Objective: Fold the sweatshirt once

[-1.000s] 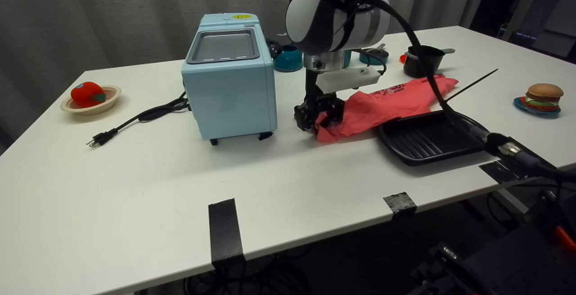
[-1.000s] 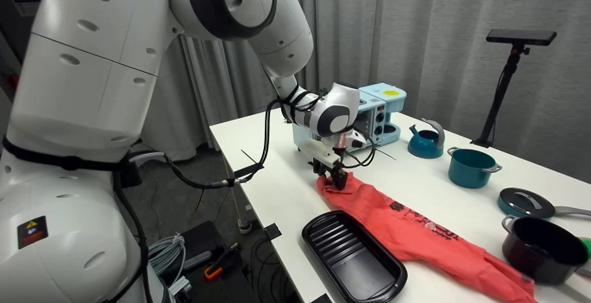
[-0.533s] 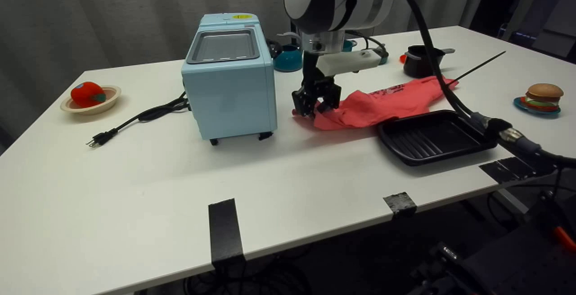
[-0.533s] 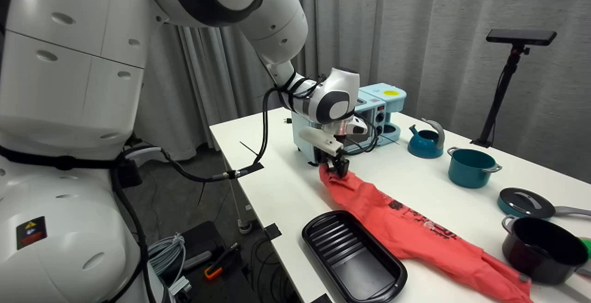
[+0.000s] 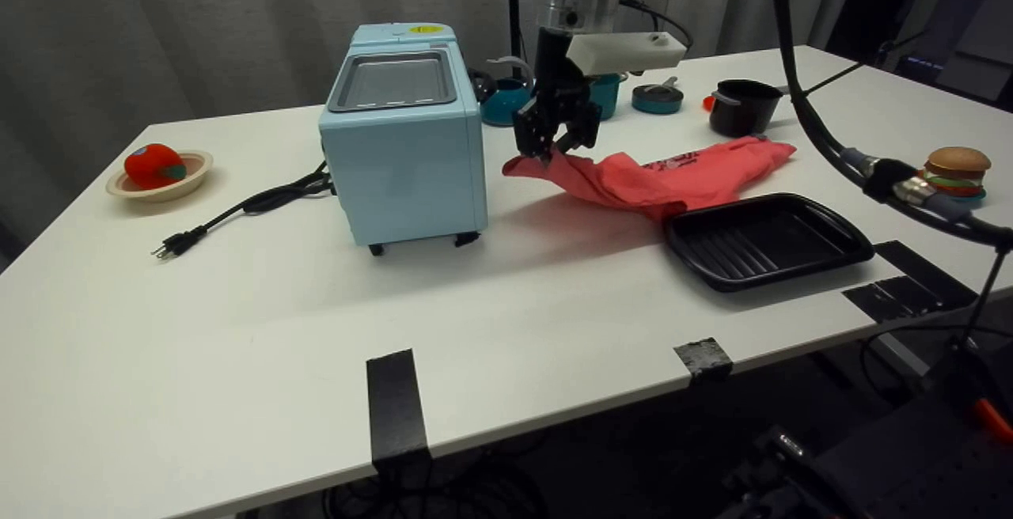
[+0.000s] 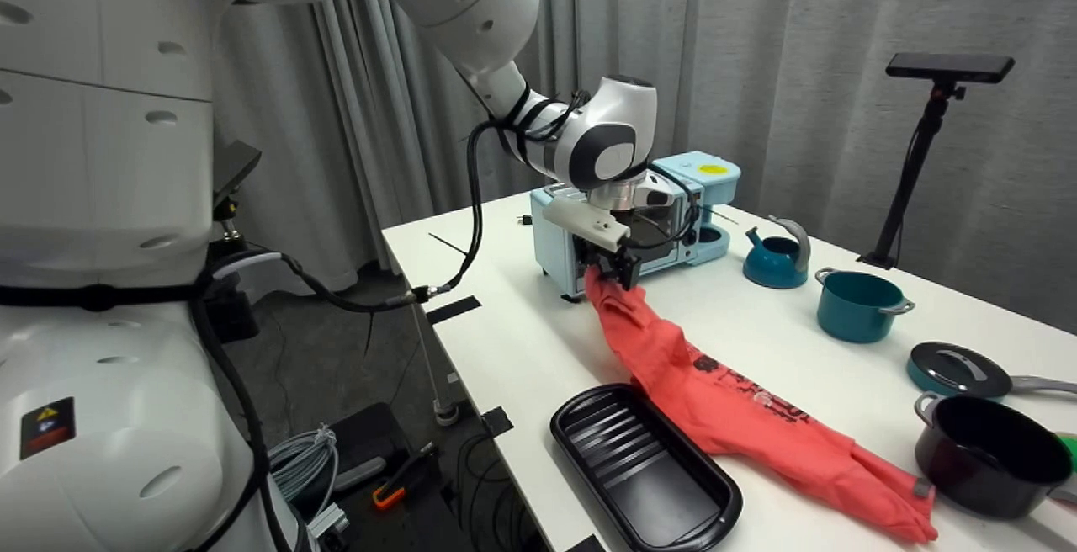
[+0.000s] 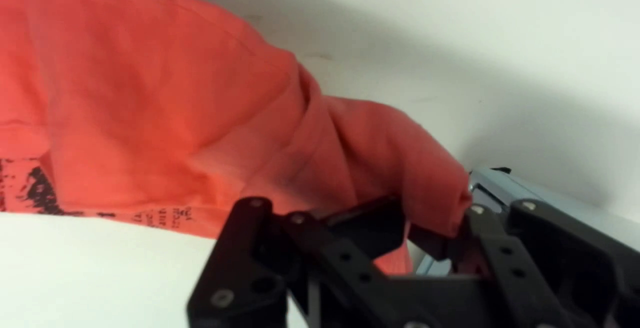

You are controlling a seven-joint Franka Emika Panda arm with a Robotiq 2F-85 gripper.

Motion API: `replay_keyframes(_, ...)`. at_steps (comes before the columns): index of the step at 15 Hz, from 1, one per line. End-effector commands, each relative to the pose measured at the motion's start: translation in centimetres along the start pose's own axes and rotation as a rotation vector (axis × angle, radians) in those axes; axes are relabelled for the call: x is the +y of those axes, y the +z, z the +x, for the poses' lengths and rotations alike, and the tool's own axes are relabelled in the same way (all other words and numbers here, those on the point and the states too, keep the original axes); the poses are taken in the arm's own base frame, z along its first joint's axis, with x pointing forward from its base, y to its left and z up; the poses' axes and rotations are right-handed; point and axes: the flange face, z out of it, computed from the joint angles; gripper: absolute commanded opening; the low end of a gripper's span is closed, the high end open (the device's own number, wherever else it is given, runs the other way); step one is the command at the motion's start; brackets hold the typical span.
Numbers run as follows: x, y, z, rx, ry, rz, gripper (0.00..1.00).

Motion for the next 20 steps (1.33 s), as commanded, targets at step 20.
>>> replay_keyframes(20,21.4,-9.9,-3.8,0.175,0.376,-0.049,0.00)
